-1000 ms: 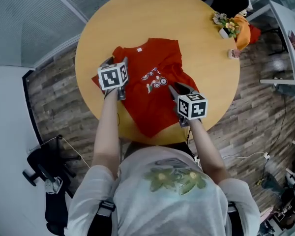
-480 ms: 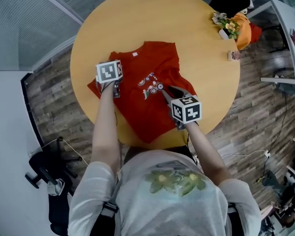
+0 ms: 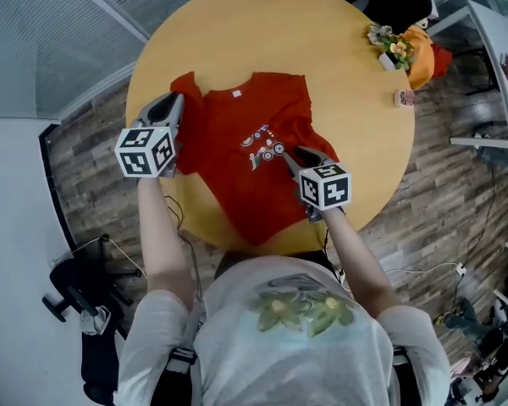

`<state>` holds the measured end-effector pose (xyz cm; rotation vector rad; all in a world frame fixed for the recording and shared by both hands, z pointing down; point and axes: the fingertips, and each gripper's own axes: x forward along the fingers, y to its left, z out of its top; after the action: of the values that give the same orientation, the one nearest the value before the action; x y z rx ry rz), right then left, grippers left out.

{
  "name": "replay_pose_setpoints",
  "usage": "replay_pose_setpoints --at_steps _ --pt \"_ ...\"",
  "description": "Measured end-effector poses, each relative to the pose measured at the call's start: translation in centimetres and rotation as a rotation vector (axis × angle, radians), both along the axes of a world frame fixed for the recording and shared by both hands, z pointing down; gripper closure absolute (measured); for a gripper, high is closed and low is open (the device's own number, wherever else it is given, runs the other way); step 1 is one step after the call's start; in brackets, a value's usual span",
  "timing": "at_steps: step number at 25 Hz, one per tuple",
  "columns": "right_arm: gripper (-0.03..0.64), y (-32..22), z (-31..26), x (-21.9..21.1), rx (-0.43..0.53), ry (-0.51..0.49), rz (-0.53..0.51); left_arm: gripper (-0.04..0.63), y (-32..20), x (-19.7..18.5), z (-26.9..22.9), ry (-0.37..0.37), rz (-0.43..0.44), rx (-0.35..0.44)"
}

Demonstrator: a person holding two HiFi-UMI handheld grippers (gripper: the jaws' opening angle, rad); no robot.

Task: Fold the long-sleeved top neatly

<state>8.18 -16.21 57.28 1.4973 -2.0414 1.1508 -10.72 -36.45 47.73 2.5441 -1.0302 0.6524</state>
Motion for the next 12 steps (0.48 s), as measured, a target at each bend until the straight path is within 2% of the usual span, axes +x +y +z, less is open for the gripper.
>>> replay_pose_setpoints --at_steps 3,5,9,12 --pt "0.494 0.2 -0.4 -0.2 0.006 0.000 -0.006 0.565 0.7 0.9 -4.0 0.074 0.085 0.104" --pt "0.494 0.4 -0.8 -0.2 0.013 0.002 -0.006 0.565 1.2 1.9 -6.1 0.112 0.132 0.145" --pt "0.494 1.0 -1.4 0.0 0.027 0.009 0.003 0.566 2.5 4.2 -8.6 0.142 0.217 0.179" --pt "0.494 1.5 -1.9 0.5 0.036 0.013 0.018 0.566 3.8 7.0 -9.6 0.162 0.317 0.184"
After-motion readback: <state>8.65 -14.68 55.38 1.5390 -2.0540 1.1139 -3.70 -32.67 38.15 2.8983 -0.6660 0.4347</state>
